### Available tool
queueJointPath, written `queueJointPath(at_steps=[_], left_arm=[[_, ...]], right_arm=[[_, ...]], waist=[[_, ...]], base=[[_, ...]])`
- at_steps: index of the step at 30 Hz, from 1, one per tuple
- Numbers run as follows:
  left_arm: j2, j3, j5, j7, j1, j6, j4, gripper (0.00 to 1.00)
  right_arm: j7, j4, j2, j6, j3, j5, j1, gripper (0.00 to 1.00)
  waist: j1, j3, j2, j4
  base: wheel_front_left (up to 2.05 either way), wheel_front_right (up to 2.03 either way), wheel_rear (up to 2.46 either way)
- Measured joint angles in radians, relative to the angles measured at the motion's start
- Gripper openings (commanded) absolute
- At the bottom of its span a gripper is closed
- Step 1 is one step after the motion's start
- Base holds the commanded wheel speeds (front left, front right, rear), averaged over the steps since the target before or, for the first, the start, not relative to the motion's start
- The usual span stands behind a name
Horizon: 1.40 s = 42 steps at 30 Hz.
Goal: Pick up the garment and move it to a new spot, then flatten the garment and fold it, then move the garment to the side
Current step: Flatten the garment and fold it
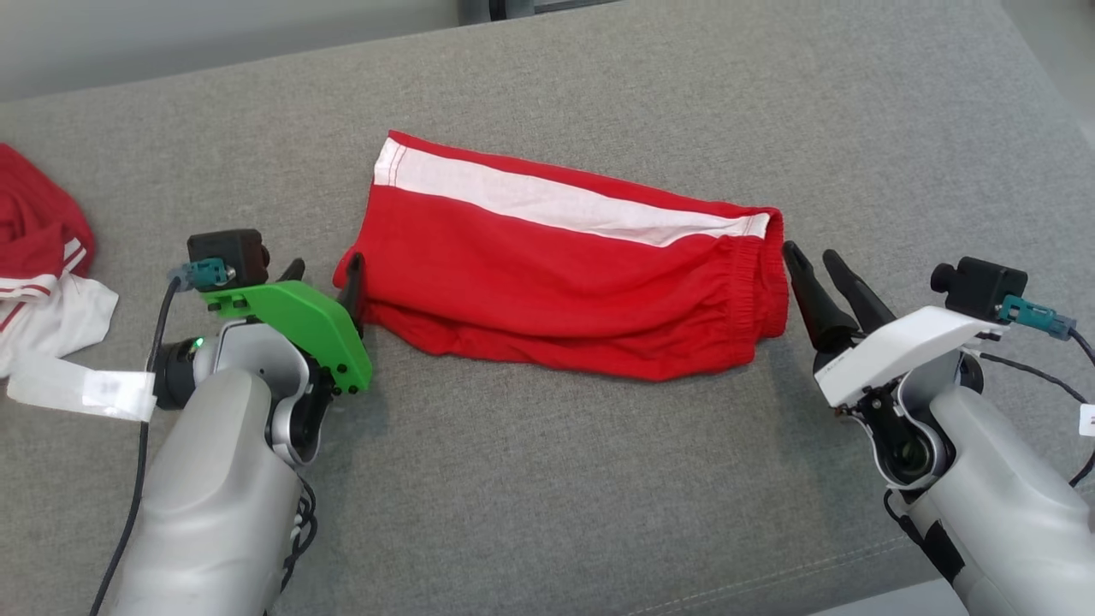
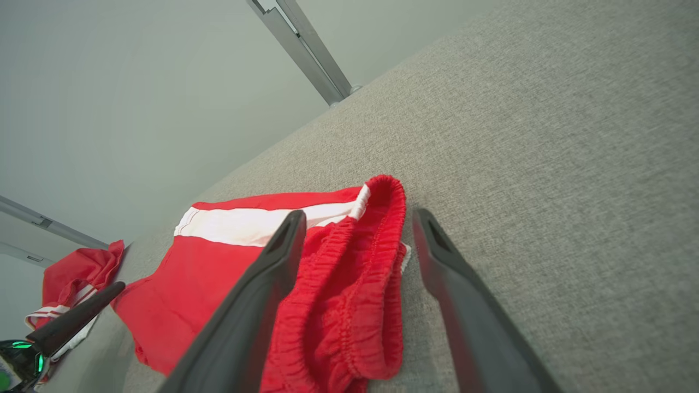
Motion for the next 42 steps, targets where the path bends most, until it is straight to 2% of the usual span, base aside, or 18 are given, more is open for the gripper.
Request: queueJointPath(at_steps=[14,15,16,18,23,34,37,42], left_arm=[[-0.006,-0.017,-0.031,0.044,0.050,0.000,0.049,1.00],[-0.006,-0.020,-0.031,0.043,0.050,0.000,0.051,0.92],[-0.006,-0.022,-0.031,0.043,0.050,0.000,0.052,0.44],[-0.006,-0.026,-0.031,0.039,0.049,0.000,0.052,0.00],[-0.008,-0.056,-0.030,0.034,0.049,-0.004,0.052,0.00],[-0.009,-0.100,-0.038,-0.023,0.126,-0.048,-0.003,0.00],[-0.009,-0.120,-0.082,-0.044,0.164,-0.063,-0.038,0.00],[-0.008,-0.186,-0.145,-0.054,0.235,-0.081,-0.103,0.00]], right_arm=[[0.001,-0.038,0.003,0.000,0.017,0.000,0.031,1.00],[0.001,-0.040,0.001,0.000,0.016,0.000,0.031,1.00],[0.001,-0.043,-0.002,0.000,0.014,0.000,0.031,1.00],[0.001,-0.049,-0.003,0.000,0.012,0.000,0.032,1.00],[-0.009,-0.053,-0.012,0.000,0.000,0.000,0.042,1.00],[-0.022,-0.053,-0.038,-0.011,-0.027,0.000,0.090,1.00],[-0.022,-0.046,-0.039,-0.021,-0.032,0.002,0.112,1.00],[-0.024,-0.022,-0.037,-0.066,-0.065,0.034,0.136,1.00]], waist=[[0.0000,-0.022,0.0000,-0.044],[0.0000,-0.021,0.0000,-0.045],[0.0000,-0.021,0.0000,-0.046],[0.0000,-0.020,0.0000,-0.047],[0.0000,-0.025,0.0000,-0.040],[0.0000,-0.055,0.0000,0.015],[0.0000,-0.067,0.0000,0.037],[0.0000,-0.089,0.0000,0.076]], base=[[0.00,0.00,0.00],[0.00,0.00,0.00],[0.00,0.00,0.00],[0.00,0.00,0.00],[0.00,0.00,0.00],[0.00,0.00,0.00],[0.00,0.00,0.00],[0.00,0.00,0.00]])
